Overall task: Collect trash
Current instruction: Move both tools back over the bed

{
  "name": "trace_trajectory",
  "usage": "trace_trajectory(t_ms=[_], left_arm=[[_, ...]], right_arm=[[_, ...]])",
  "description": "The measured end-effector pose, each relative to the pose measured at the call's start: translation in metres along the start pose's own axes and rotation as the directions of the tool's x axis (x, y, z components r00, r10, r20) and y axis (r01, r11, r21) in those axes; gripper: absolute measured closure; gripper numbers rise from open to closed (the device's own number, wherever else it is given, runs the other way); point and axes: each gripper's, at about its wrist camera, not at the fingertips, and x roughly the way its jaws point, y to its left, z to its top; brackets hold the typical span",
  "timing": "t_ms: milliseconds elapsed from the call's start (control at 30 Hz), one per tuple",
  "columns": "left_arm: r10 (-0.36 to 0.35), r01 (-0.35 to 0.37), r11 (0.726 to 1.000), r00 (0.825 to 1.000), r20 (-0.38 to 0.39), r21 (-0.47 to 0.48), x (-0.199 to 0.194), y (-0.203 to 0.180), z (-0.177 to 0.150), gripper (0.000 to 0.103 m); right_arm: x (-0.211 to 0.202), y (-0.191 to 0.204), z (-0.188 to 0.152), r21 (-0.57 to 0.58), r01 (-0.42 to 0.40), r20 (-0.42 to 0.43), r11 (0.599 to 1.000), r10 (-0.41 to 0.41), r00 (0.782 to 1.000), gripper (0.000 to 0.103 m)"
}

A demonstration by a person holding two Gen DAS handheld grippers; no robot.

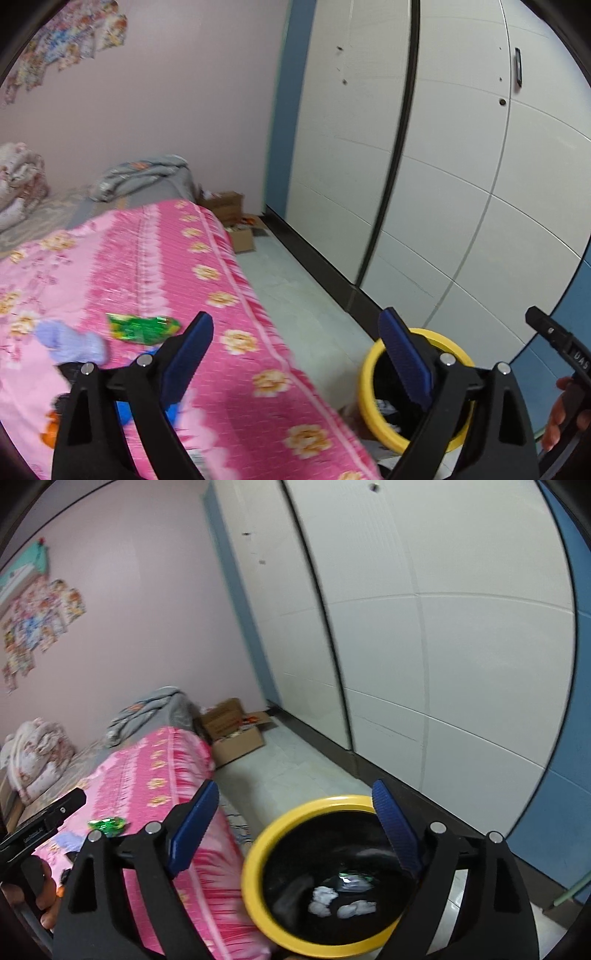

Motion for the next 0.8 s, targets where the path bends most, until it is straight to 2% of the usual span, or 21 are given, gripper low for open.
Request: trace_trajectory(t_ms=[300,567,800], left_arm=[[0.136,-0.136,0.991,0.989,0.060,-0.013,-0.068,0.063,-0.005,0.012],[0.229,-0.224,0.971,0.972,0.050,-0.086,-0.102,0.122,-0.026,0.012],[0.292,-0.289,0.948,0.956,0.000,-0.130,-0.116,0.171,-0.052,0.012]], right_arm=[[-0.016,0.082,-0.003,-0.115,-0.147,-0.018,0.982,0.146,0.989,0.018],[-0.023,0.148,-0.031,-0.191,-0.275,-0.101,0.942,0.260,0.960,0.018],[-0.021,0.190,-0.064,-0.238,-0.342,-0.186,0.909,0.303,0.935,0.018]])
